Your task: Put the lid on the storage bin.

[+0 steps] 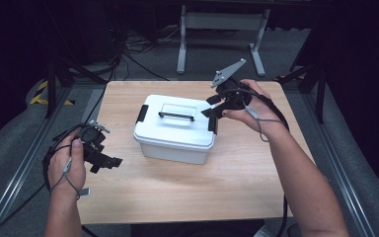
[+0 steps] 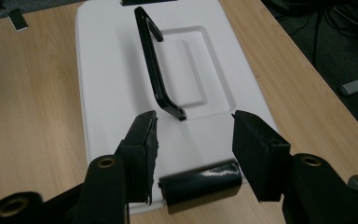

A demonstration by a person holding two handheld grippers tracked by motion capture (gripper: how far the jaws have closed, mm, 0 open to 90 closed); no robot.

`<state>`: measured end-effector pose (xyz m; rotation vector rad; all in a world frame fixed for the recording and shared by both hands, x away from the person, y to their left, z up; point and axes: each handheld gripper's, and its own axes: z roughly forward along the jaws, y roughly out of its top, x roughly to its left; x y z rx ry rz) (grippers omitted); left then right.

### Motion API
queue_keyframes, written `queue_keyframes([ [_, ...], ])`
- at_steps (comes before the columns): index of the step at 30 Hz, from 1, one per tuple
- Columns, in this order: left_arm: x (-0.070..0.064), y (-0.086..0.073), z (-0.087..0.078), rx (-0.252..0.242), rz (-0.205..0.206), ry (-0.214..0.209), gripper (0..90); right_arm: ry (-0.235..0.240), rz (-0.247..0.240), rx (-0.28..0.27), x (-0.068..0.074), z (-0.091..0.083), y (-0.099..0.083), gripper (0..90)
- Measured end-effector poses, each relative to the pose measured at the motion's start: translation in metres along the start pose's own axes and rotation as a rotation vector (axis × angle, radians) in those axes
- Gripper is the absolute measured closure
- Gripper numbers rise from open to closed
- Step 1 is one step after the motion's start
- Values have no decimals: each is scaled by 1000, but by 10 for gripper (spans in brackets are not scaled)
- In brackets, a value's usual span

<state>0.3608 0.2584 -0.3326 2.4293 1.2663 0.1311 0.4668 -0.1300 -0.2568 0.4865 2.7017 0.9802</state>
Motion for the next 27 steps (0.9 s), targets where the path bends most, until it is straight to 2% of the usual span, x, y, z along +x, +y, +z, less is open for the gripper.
queue_keyframes([
  [6,0,3,2,1,2,-4,175,-28,45,-5,-9,-16,-17,494],
  [13,3,5,3,-1,-3,6,175,-59,76,5,-14,-30,-35,472],
  [16,4,5,2,0,-9,10,176,-92,94,14,-18,-36,-53,453],
  [17,4,5,2,0,-9,10,175,-92,94,14,-18,-36,-53,453],
  [18,3,4,2,-2,-15,7,174,-103,112,14,-20,-39,-61,451],
  [20,3,4,2,-2,-17,9,174,-109,118,15,-21,-41,-64,449],
  [23,3,2,2,1,-16,10,174,-121,142,12,-26,-47,-77,443],
  [25,4,2,3,2,-18,13,174,-123,190,32,-27,-50,-85,445],
  [27,4,1,3,5,-22,13,175,-143,206,48,-27,-51,-93,445],
])
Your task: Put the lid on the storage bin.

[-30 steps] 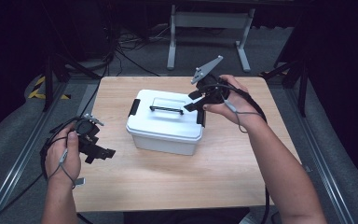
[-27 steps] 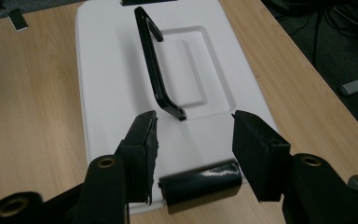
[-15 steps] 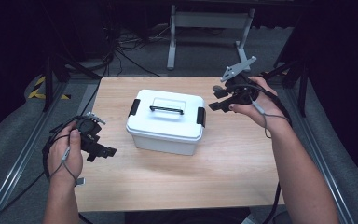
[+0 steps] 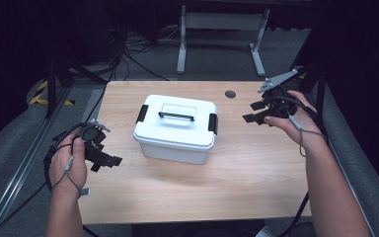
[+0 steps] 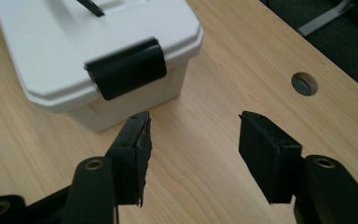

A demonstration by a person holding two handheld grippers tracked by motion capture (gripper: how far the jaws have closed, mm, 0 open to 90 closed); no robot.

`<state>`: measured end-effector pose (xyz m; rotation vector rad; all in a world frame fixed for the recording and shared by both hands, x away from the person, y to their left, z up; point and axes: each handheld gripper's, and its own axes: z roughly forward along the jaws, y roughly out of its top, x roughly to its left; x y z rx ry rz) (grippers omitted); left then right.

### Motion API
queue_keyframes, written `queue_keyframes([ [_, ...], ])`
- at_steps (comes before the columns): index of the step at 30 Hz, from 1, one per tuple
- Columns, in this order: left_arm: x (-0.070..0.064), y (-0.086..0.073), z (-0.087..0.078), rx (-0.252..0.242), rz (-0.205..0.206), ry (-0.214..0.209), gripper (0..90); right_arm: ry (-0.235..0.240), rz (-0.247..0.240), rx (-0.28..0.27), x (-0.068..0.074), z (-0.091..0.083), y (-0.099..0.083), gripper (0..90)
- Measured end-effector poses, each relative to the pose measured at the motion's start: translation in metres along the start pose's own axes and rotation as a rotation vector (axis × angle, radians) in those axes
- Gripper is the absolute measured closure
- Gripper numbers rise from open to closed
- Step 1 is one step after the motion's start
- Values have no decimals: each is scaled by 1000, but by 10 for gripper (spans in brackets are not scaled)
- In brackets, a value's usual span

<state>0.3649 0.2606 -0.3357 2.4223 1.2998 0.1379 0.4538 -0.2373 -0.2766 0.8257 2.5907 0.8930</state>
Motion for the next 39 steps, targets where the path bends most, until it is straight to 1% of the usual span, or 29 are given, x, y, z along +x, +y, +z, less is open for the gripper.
queue_keyframes([
  [1,1,0,0,3,7,5,174,-7,2,1,-1,0,-4,446],
  [2,0,-1,1,4,-9,-3,175,-14,1,1,-2,0,-8,446],
  [4,2,-3,1,11,2,8,175,-24,6,-8,-4,0,-16,445],
  [5,1,-5,2,12,-21,-2,175,-28,13,-10,-5,0,-20,446],
  [6,2,-6,2,13,-18,1,175,-31,19,-16,-7,2,-26,445],
  [7,2,-7,3,14,-24,1,175,-36,27,-15,-8,3,-30,443],
  [9,2,-8,3,21,-27,5,176,-43,35,-11,-10,10,-40,440],
  [12,2,-8,3,23,-29,4,175,-13,58,-21,-13,22,-54,440],
  [14,2,-7,4,23,-26,5,174,-7,73,-17,-15,31,-63,444],
  [15,2,-7,5,26,-27,6,175,-7,75,-11,-16,35,-66,443],
  [16,2,-6,5,28,-26,5,175,-10,76,11,-17,39,-68,442],
  [17,3,-6,6,28,-18,7,175,-18,59,38,-17,43,-69,443],
  [18,4,-6,6,33,-10,9,176,-19,60,45,-17,45,-71,443],
  [19,4,-6,7,30,-8,10,176,-12,73,40,-16,48,-73,442],
  [20,4,-6,7,31,-17,0,176,-8,79,47,-16,52,-75,443],
  [22,4,-6,7,28,-24,-3,176,0,81,68,-16,58,-79,443],
  [26,5,-6,7,29,-24,-9,175,17,96,102,-14,69,-86,440],
  [28,7,-6,7,33,-5,2,175,19,95,116,-14,75,-89,440],
  [29,6,-6,8,32,-22,-11,176,20,98,123,-15,76,-91,440],
  [30,7,-6,8,34,-16,-11,176,23,100,136,-15,78,-93,438],
  [32,7,-5,9,35,-19,-15,176,20,103,152,-16,82,-96,437],
  [33,8,-5,9,37,-7,-4,176,22,106,155,-16,83,-98,437],
  [35,8,-5,10,36,-20,-15,176,22,113,163,-18,85,-101,437],
  [37,9,-4,11,40,-23,-18,176,19,120,172,-19,86,-104,437],
  [39,9,-4,12,42,-16,-19,176,21,128,178,-20,88,-107,437],
])
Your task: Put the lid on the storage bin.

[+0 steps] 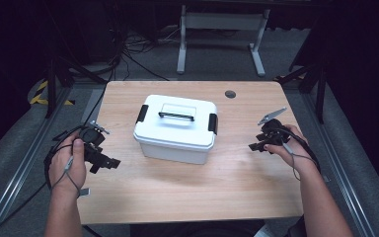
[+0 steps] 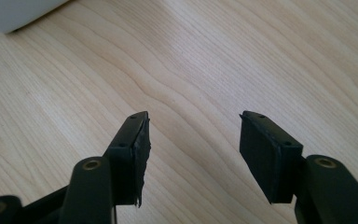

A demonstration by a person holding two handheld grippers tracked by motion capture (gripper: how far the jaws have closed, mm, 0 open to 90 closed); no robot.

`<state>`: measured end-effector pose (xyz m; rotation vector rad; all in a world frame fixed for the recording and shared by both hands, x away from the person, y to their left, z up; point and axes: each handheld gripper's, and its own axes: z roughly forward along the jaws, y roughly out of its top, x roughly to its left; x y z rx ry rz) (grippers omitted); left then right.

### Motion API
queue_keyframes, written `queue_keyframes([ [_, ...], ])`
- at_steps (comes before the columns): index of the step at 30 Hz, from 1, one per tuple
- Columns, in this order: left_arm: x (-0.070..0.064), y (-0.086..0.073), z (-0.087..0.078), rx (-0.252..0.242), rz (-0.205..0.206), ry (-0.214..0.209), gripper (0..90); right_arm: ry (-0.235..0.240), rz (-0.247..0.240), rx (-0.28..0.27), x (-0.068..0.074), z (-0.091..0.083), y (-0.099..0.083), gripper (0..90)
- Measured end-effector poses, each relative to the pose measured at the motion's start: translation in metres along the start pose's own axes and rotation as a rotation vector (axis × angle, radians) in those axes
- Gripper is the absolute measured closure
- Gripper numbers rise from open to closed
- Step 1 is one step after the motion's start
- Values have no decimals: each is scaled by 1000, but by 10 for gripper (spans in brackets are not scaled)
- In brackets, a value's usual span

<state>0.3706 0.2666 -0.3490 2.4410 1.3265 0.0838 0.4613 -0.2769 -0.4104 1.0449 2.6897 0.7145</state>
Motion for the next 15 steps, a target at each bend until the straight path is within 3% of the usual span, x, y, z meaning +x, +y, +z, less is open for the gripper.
queue_keyframes([
  [12,4,5,7,6,-33,10,173,-20,33,87,-2,11,-9,472],
  [14,5,6,7,-6,-57,28,173,-8,71,116,-3,12,-10,514],
  [15,6,7,7,-35,-82,34,175,6,105,124,-3,12,-11,530],
])
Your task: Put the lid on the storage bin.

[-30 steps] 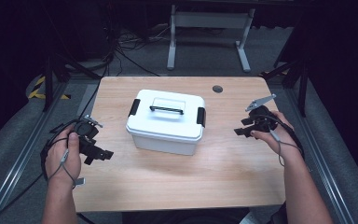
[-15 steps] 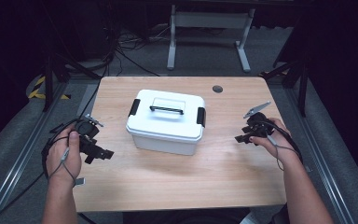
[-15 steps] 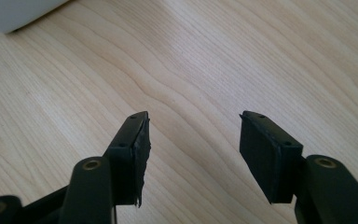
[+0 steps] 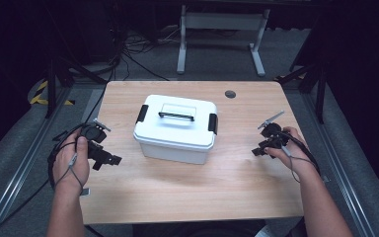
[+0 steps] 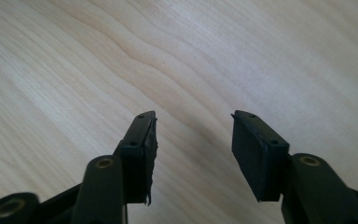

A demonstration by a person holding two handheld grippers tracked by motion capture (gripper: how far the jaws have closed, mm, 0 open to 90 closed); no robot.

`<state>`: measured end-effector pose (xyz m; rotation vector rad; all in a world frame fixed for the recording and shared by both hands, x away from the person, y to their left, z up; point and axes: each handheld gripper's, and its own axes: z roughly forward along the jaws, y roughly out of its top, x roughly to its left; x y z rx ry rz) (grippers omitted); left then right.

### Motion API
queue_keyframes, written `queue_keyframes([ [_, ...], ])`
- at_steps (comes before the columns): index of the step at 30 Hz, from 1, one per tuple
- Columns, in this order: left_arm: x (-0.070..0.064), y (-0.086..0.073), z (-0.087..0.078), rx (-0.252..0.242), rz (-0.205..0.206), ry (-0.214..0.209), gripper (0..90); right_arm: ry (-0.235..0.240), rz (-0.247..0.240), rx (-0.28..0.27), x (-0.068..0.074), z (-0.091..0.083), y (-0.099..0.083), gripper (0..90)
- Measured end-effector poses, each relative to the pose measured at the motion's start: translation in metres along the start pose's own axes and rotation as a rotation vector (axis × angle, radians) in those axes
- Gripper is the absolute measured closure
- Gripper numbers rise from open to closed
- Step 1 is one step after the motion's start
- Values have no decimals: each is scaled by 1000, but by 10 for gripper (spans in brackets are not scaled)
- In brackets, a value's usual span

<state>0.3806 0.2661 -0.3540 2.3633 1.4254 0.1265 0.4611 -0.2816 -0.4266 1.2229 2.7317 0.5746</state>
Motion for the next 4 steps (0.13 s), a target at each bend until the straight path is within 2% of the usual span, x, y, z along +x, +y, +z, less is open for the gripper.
queue_keyframes([
  [1,1,1,-1,-40,-50,22,176,10,5,6,-1,0,-1,555],
  [2,2,2,-3,-71,-75,46,172,4,-2,11,-1,-1,-1,559],
  [4,3,2,-5,-110,-78,89,170,-26,-24,2,0,-3,-1,559],
])
